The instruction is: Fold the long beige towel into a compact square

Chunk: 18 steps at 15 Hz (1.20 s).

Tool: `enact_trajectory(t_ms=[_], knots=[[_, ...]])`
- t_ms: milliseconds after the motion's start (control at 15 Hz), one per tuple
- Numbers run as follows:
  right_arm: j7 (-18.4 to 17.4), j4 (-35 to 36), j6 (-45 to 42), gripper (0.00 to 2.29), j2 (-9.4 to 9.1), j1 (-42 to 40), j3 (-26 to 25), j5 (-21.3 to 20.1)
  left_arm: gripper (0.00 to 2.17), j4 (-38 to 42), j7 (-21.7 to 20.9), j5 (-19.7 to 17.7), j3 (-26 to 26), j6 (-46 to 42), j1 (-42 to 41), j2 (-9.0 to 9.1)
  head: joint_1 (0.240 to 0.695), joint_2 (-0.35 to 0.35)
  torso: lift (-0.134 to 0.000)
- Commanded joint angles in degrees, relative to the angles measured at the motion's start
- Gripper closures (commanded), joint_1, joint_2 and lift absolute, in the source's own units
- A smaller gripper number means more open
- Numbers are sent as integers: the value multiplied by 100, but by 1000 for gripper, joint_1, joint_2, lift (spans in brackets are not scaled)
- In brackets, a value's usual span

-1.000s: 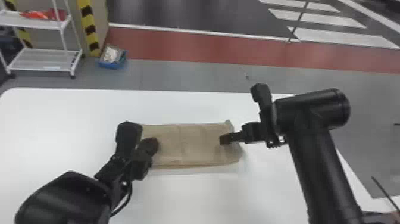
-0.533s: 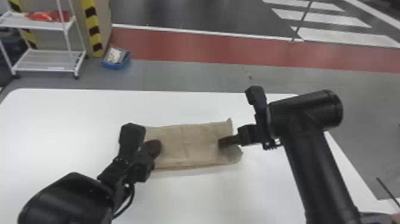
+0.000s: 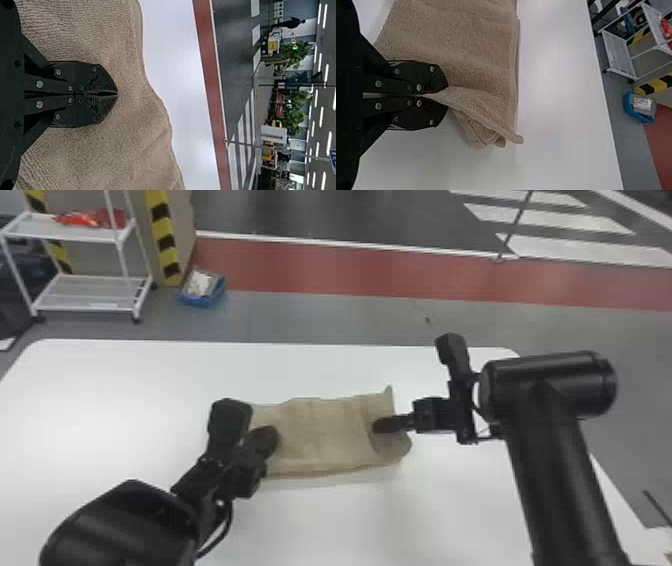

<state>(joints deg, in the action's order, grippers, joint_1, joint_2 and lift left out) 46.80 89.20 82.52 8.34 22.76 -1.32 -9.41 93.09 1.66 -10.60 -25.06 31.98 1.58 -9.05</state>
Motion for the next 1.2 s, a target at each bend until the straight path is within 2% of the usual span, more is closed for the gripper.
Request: enact_trajectory(t_ms=[0,400,533,667,733,800,867,1000,1133], knots=[[31,352,112,1177,1,-113,-325,361,2003,8,-7,14,-17,33,-27,0,695,-169,-124],[58,818,340,1177,-8,-236,-800,1415,2003,51,-34,14,-158,226,-88,18,695,-167,-124],[14,1003,534,1177,-60,-263,-835,1697,2003,51,-86,5,-202,261,-79,79,695,-165,-124],[-4,1178,674,1177,-218,-298,-879,1837,1990,25,-69,-13,-281,243,-53,149,695,-163,-124],[-30,1187,692,1177,-245,-298,-923,1855,1909,43,-60,-21,-254,208,-53,167,695,-160,-124],[-39,1187,745,1177,-245,-298,-975,1890,1730,122,-60,-39,-193,226,-71,149,695,-158,-124],[-39,1187,756,1177,-227,-298,-1063,1899,1453,280,-51,-65,-140,226,-79,114,695,-160,-124],[-48,1152,756,1177,-148,-280,-1301,2057,1389,596,-122,-127,36,314,-114,70,695,-158,-124],[-56,1134,756,1177,-87,-254,-1441,2092,1389,728,-130,-180,194,419,-150,-70,695,-162,-124]])
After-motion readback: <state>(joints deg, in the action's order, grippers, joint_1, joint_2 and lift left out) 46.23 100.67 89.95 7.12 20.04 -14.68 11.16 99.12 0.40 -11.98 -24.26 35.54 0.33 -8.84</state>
